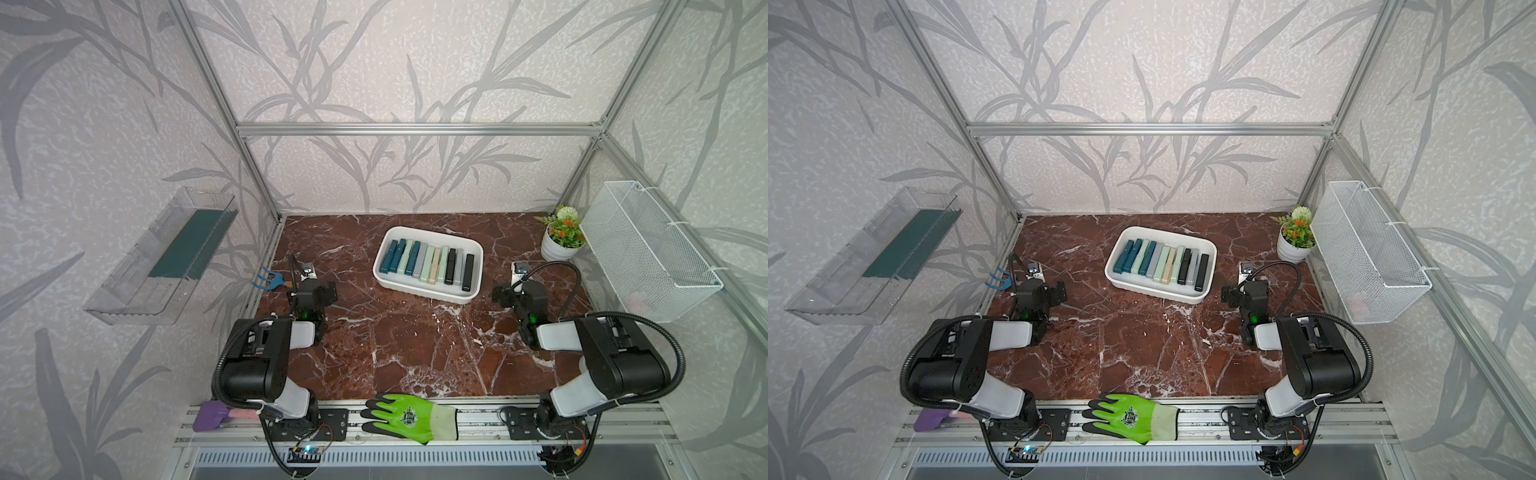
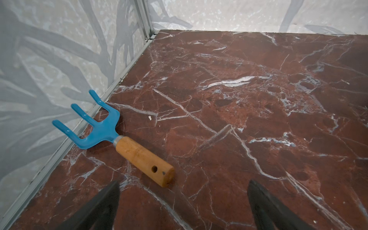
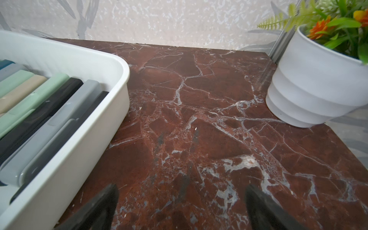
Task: Put the pruning pliers into the storage box
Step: Reset both arms
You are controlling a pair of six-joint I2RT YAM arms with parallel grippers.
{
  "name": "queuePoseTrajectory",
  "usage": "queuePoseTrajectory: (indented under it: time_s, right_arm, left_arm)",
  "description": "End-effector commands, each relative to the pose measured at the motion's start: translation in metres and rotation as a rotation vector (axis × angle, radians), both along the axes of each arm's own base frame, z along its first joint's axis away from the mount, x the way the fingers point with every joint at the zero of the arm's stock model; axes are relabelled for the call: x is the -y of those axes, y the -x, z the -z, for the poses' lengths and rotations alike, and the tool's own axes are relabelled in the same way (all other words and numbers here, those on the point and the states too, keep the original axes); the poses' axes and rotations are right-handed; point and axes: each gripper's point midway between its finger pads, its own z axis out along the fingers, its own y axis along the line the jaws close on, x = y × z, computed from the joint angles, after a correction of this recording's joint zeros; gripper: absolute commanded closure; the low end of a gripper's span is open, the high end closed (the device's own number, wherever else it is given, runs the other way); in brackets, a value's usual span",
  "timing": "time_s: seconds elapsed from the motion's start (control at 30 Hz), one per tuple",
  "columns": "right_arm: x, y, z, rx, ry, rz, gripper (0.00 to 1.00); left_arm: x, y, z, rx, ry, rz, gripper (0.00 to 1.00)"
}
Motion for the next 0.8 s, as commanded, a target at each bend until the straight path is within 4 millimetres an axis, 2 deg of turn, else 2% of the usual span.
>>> queuePoseTrajectory:
  time_s: [0.0, 0.77]
  right_arm:
    - [-0.0062, -0.0082, -0.0143, 0.052, -0.001, -0.034, 0.01]
    - [-0.0061, -0.0084, -0.0140, 0.049, -0.002, -0.034, 0.01]
  left_arm:
    - [0.0044, -0.0097, -0.0176, 0.070, 0.021, 0.026, 0.01]
    - [0.0075, -0.0100, -0.0171, 0.066, 0.023, 0.045, 0.01]
